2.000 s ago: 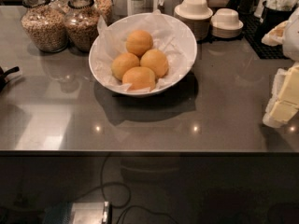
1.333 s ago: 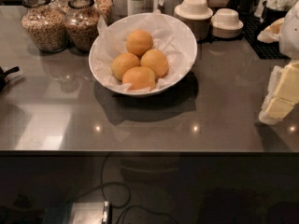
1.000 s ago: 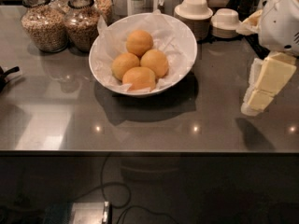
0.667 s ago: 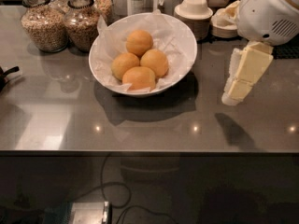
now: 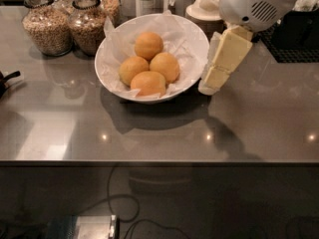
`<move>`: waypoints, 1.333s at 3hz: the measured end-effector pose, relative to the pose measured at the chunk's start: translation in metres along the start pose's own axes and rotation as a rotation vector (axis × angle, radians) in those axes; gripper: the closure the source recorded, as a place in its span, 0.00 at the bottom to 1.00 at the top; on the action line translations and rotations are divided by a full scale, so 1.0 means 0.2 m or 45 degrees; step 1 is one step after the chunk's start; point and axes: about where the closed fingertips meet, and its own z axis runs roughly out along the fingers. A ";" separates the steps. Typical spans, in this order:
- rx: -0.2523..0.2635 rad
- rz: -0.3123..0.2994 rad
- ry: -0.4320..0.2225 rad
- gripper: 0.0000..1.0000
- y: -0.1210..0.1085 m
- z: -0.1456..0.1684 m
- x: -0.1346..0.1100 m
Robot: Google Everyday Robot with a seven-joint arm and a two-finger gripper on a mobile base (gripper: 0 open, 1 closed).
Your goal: Pick orange from white bowl
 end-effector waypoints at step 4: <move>0.049 0.157 -0.168 0.00 -0.15 0.26 -0.30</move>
Offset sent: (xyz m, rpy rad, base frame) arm 0.0044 0.0242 0.0042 -0.0093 -0.0111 -0.0340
